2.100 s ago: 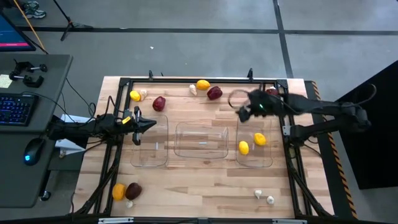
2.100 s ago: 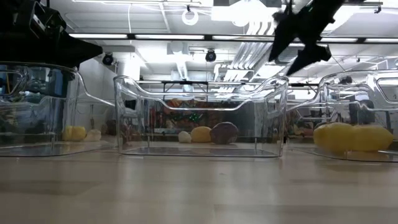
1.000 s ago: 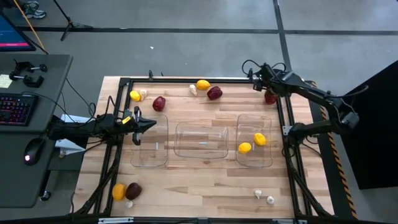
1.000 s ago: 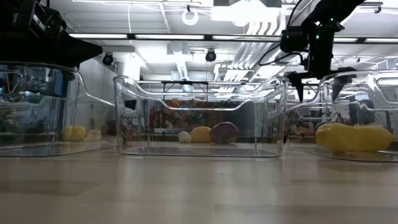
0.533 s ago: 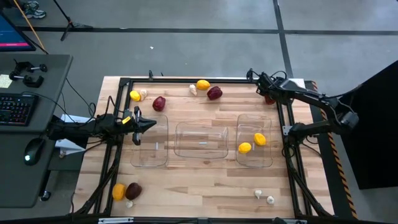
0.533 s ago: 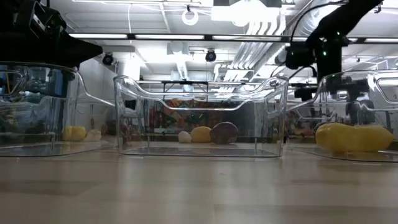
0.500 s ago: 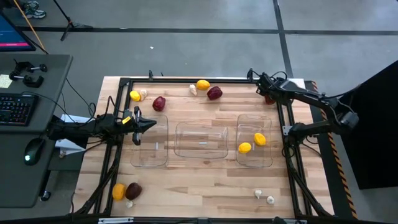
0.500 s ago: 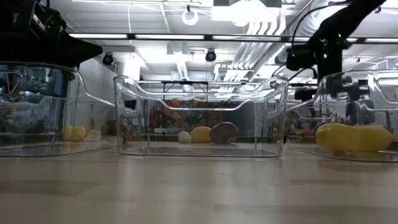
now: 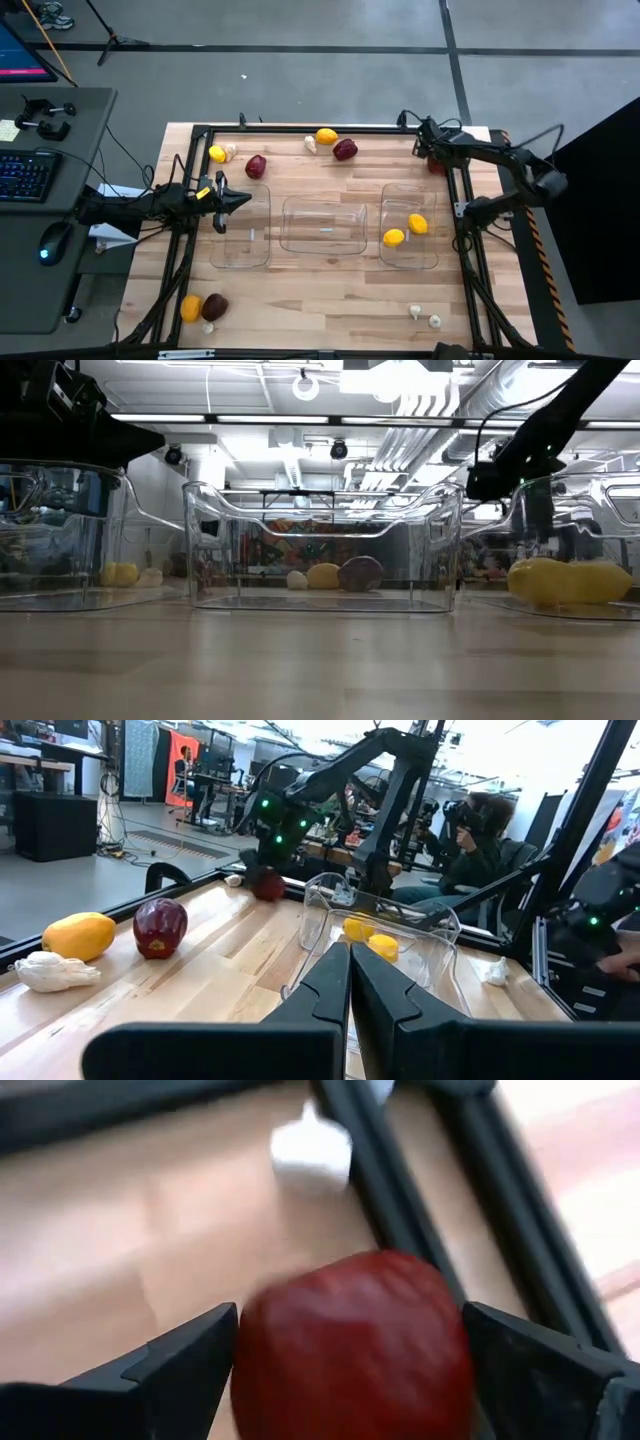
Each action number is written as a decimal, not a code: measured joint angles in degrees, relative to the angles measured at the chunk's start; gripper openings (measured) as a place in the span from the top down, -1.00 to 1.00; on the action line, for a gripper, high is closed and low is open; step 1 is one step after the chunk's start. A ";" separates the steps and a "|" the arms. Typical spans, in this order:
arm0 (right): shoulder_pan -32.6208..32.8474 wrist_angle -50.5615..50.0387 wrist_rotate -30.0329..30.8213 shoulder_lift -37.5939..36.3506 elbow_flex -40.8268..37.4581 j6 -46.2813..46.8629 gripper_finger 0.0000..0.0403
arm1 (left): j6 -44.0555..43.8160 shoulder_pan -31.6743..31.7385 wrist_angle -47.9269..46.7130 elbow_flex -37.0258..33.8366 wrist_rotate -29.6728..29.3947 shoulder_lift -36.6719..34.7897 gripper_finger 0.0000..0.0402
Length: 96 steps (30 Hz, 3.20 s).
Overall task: Sort produce into baskets
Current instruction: Put the top right red apple into the center transparent bin
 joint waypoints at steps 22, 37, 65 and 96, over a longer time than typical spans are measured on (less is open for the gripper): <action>3.10 -8.39 -10.14 1.82 8.47 -4.76 -0.50 | -0.02 0.01 -0.02 0.01 -0.02 0.01 1.00; 31.51 19.86 -40.94 -12.31 10.36 -1.31 -0.59 | -0.02 -0.01 -0.02 0.01 -0.01 0.02 1.00; 56.79 45.90 -31.98 5.08 10.36 15.97 -0.95 | -0.01 0.01 -0.01 0.01 -0.02 0.00 1.00; 31.27 -4.31 -16.61 23.83 57.65 -1.43 -0.83 | -0.02 -0.01 -0.01 0.01 0.00 0.02 1.00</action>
